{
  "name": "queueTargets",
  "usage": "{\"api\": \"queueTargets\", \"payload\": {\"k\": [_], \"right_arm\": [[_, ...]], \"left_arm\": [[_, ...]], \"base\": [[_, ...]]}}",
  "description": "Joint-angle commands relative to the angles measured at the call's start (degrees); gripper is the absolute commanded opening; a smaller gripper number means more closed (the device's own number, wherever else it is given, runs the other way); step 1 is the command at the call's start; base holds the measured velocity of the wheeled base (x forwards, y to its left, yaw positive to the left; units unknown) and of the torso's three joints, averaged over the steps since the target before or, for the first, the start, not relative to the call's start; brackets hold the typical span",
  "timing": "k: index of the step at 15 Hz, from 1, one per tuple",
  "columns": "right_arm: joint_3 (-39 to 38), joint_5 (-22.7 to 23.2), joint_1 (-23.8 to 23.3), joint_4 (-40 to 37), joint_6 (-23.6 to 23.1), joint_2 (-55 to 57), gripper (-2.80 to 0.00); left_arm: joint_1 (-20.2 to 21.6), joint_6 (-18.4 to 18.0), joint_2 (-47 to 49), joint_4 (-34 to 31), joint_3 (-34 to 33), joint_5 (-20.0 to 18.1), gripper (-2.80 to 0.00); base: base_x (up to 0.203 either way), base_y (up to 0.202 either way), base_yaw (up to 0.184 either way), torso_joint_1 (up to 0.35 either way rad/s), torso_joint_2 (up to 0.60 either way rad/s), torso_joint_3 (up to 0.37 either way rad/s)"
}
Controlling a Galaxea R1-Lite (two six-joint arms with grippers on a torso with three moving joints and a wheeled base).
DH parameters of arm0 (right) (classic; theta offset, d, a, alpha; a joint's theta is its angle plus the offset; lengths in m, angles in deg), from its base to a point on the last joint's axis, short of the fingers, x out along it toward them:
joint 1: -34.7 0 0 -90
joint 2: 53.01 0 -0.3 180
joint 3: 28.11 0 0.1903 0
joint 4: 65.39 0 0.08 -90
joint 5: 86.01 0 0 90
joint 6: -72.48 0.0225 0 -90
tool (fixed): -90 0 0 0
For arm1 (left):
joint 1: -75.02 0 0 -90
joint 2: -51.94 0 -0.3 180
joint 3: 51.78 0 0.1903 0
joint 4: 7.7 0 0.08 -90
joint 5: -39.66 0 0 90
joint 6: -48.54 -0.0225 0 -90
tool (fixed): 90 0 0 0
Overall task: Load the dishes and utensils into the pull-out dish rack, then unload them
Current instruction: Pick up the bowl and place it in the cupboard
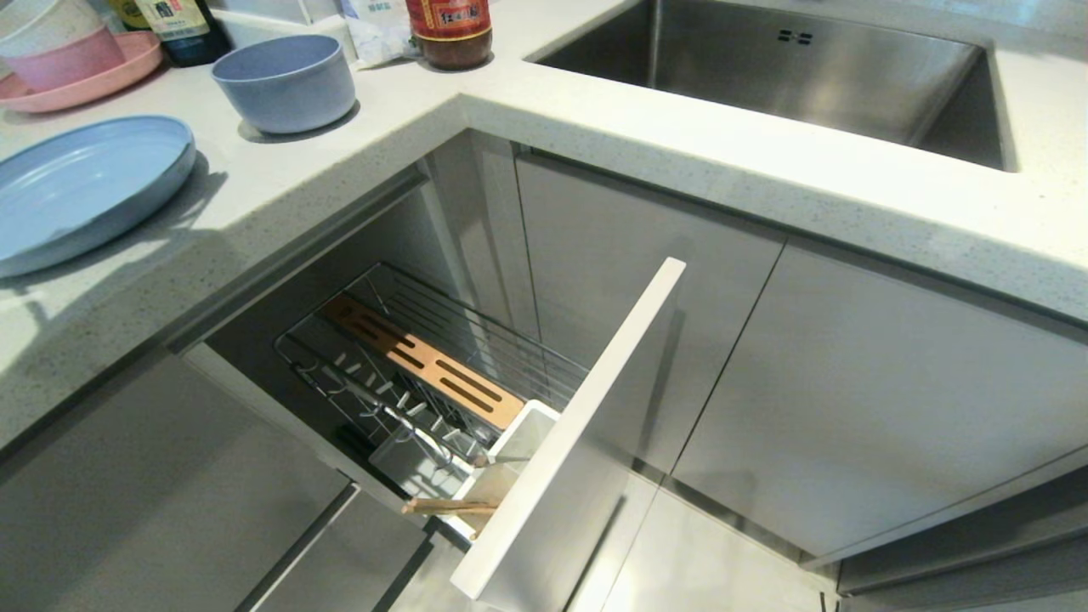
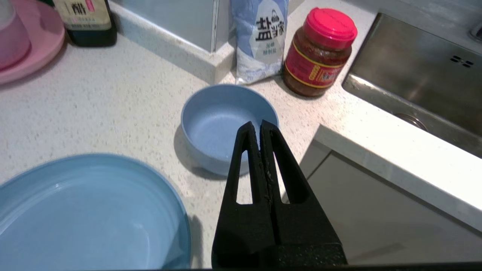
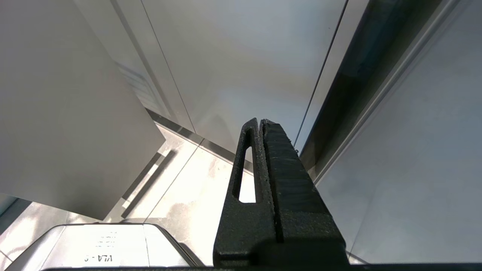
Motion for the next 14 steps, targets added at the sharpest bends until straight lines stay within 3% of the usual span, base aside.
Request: {"api": "queueTargets", "payload": {"k": [1, 2, 3, 10, 14], "right_arm": [[-0.1, 0.0, 0.0, 0.0, 0.0, -0.2, -2.80], [-0.1, 0.0, 0.0, 0.0, 0.0, -0.2, -2.80], [-0.1, 0.0, 0.0, 0.0, 0.0, -0.2, -2.80], [-0.1, 0.0, 0.0, 0.0, 0.0, -0.2, -2.80], [-0.1, 0.0, 0.0, 0.0, 0.0, -0.2, -2.80]], "left_arm": [[0.3, -0.3, 2.5, 0.7, 0.1, 0.1, -2.80], [0.3, -0.3, 3.2, 0.8, 0.1, 0.0, -2.80], [0.3, -0.3, 4.2, 1.2, 0.2, -0.3, 0.00], [0.2, -7.8, 9.3, 4.8, 0.4, -0.5, 0.00], [0.3, -8.9, 12.1, 4.8, 0.5, -0.5, 0.00]], "base": [[0.000, 0.000, 0.000, 0.000, 0.00, 0.000], [0.000, 0.000, 0.000, 0.000, 0.00, 0.000], [0.000, 0.000, 0.000, 0.000, 0.00, 0.000], [0.000, 0.000, 0.000, 0.000, 0.00, 0.000], [0.000, 0.000, 0.000, 0.000, 0.00, 0.000]]}}
